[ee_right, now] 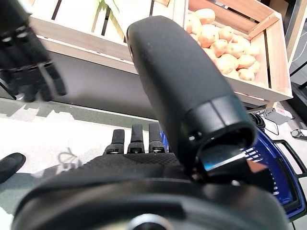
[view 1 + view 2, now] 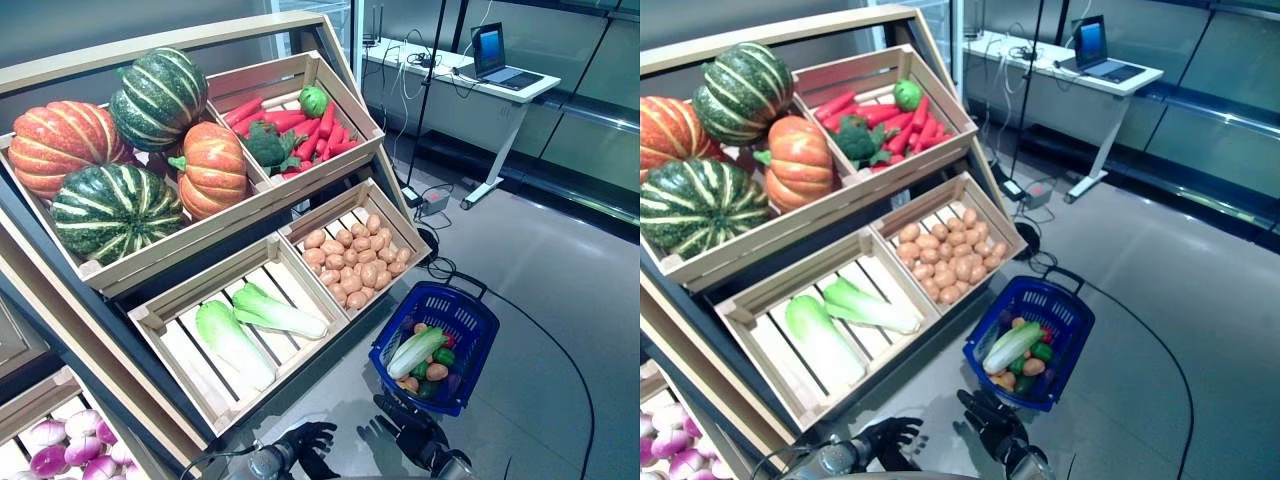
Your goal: Put vegetables into the basket
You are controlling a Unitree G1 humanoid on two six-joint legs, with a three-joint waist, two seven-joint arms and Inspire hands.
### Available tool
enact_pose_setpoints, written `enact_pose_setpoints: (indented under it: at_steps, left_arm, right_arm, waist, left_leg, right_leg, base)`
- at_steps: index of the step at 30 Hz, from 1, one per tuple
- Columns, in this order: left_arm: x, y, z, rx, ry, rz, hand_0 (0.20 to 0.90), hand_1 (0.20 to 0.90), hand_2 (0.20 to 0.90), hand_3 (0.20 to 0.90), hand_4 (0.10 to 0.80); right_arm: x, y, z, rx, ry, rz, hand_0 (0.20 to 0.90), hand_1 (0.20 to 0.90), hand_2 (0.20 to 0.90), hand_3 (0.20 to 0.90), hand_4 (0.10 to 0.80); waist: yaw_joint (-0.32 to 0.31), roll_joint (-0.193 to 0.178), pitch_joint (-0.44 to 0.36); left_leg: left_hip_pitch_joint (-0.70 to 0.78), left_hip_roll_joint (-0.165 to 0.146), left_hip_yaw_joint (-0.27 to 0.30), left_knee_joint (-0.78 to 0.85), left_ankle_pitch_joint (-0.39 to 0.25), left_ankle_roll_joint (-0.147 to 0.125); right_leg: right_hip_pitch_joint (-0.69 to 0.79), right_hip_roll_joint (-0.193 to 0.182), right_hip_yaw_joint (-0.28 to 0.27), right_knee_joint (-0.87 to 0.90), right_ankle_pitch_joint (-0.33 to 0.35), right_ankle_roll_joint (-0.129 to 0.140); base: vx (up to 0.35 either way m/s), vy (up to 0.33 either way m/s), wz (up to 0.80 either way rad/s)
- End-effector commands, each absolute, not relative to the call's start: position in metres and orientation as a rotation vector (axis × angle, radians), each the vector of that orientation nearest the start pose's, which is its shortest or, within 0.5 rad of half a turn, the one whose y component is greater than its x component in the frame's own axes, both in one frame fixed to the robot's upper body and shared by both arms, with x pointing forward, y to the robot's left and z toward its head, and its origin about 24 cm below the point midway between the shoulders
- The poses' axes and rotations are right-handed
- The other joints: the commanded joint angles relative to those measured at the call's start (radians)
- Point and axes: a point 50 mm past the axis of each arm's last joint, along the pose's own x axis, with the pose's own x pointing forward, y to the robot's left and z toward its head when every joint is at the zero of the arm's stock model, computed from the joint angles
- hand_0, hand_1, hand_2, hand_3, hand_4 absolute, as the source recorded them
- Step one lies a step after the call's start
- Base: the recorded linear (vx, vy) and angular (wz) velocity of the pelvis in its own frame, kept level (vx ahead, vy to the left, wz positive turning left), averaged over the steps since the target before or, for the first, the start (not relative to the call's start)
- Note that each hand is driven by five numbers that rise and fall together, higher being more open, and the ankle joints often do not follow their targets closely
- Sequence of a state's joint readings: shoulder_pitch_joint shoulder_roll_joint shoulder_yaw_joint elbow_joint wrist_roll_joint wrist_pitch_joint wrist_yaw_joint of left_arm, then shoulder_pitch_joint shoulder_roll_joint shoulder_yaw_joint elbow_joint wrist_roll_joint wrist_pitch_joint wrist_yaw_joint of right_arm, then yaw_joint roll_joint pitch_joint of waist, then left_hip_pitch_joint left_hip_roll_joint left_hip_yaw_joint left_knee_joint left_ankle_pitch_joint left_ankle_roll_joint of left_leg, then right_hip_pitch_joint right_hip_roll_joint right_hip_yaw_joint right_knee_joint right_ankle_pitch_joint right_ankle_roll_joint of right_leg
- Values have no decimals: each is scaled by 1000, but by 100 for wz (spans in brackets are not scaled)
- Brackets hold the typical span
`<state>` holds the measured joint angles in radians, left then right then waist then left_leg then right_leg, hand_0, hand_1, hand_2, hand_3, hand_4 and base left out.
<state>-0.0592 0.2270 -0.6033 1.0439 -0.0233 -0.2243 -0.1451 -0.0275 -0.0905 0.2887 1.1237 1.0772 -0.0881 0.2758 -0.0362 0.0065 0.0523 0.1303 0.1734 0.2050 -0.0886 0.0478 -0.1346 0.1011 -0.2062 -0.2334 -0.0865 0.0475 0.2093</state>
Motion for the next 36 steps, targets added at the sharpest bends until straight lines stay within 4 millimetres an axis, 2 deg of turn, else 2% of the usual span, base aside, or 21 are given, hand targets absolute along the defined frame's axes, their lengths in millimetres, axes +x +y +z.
enact_pose_setpoints:
  at_steps: [1,2,3,6,9,10,11,12,13,15,17,18,19,23,24,27,31,36]
  left_arm:
    - [198,123,-103,265,501,-584,900,900,900,900,800]
    - [213,122,-85,182,408,-553,900,900,900,900,800]
    - [215,122,-83,169,397,-551,900,900,900,900,800]
    - [236,126,-43,-20,198,-506,900,900,900,900,800]
    - [246,135,-10,-45,14,-497,900,900,900,900,800]
    - [246,136,-7,-38,-4,-497,900,900,900,900,800]
    - [249,140,10,48,-104,-494,900,900,900,900,800]
    - [249,141,13,84,-129,-492,900,900,900,900,800]
    - [252,145,27,233,-218,-475,900,900,900,900,800]
    - [254,148,37,383,-293,-453,900,900,900,900,800]
    - [264,164,61,613,-401,-406,900,900,900,900,800]
    - [266,166,64,642,-415,-395,900,900,900,900,800]
    - [270,173,74,791,-462,-373,900,900,900,900,800]
    - [279,186,88,1023,-499,-337,900,900,900,900,800]
    - [281,194,92,1151,-514,-329,900,900,900,900,800]
    - [285,205,92,1287,-501,-311,900,900,900,900,800]
    - [289,226,84,1461,-445,-285,900,900,900,900,800]
    - [289,250,71,1636,-370,-278,900,900,900,900,800]
  right_arm:
    - [162,-138,-141,880,796,-145,900,900,900,900,800]
    - [166,-138,-138,881,789,-148,900,900,900,900,800]
    - [167,-138,-138,881,788,-148,900,900,900,900,800]
    - [172,-138,-134,885,775,-161,900,900,900,900,800]
    - [169,-139,-134,895,773,-183,900,900,900,900,800]
    - [169,-139,-134,896,773,-185,900,900,900,900,800]
    - [166,-139,-135,898,775,-189,900,900,900,900,800]
    - [166,-139,-135,898,776,-189,900,900,900,900,800]
    - [163,-140,-135,895,779,-187,900,900,900,900,800]
    - [160,-142,-136,889,783,-187,900,900,900,900,800]
    - [151,-148,-140,877,790,-186,900,900,900,900,800]
    - [150,-149,-140,875,791,-187,900,900,900,900,800]
    - [145,-151,-142,874,794,-193,900,900,900,900,800]
    - [136,-155,-144,887,794,-214,900,900,900,900,800]
    - [133,-158,-145,895,792,-226,900,900,900,900,800]
    - [129,-161,-145,899,778,-236,900,900,900,900,800]
    - [125,-172,-145,887,764,-253,900,900,900,900,800]
    - [129,-186,-142,860,742,-261,900,900,900,900,800]
  waist:
    - [0,20,33]
    - [4,20,39]
    - [5,20,41]
    - [20,21,48]
    - [32,19,45]
    - [33,19,45]
    - [36,18,41]
    - [36,18,40]
    - [34,20,37]
    - [31,24,33]
    - [25,30,23]
    - [24,31,21]
    - [19,33,13]
    - [7,35,1]
    - [0,37,-2]
    - [-11,38,-5]
    - [-26,39,-9]
    - [-38,36,-4]
  left_leg:
    - [-46,-4,-14,1,-25,28]
    - [-47,-5,-16,1,-25,28]
    - [-46,-5,-17,1,-25,28]
    - [-44,-7,-25,1,-28,31]
    - [-42,-8,-33,1,-32,32]
    - [-42,-8,-34,1,-33,32]
    - [-41,-8,-35,1,-34,31]
    - [-41,-8,-35,1,-34,31]
    - [-40,-8,-35,1,-34,30]
    - [-40,-9,-34,1,-33,29]
    - [-41,-11,-33,1,-36,28]
    - [-40,-11,-32,1,-36,28]
    - [-41,-12,-29,1,-37,28]
    - [-42,-14,-26,1,-37,27]
    - [-40,-14,-23,1,-38,26]
    - [-38,-16,-21,1,-39,26]
    - [-33,-19,-18,1,-40,27]
    - [-29,-16,-6,11,-39,28]
  right_leg:
    - [7,17,22,21,-36,-41]
    - [7,17,22,19,-36,-44]
    - [8,18,22,19,-36,-44]
    - [15,17,17,15,-34,-50]
    - [23,15,7,12,-35,-52]
    - [24,15,6,12,-35,-52]
    - [27,14,4,12,-35,-53]
    - [27,14,4,12,-35,-53]
    - [28,14,4,12,-36,-52]
    - [29,14,5,13,-37,-51]
    - [29,12,9,10,-41,-49]
    - [30,12,9,10,-42,-49]
    - [29,10,12,9,-42,-46]
    - [25,8,19,10,-41,-42]
    - [24,8,22,10,-40,-39]
    - [23,8,28,11,-38,-36]
    - [23,6,34,14,-37,-30]
    - [10,-3,45,38,-43,-25]
  base:
    - [-35,11,0]
    - [0,0,0]
    - [-31,13,0]
    - [0,0,0]
    - [11,-3,3]
    - [27,-2,8]
    - [24,1,8]
    - [35,10,7]
    - [0,0,0]
    - [13,17,0]
    - [39,46,0]
    - [50,44,-1]
    - [42,29,0]
    - [53,20,1]
    - [64,21,-1]
    - [62,21,-1]
    - [91,28,-1]
    - [74,37,-2]
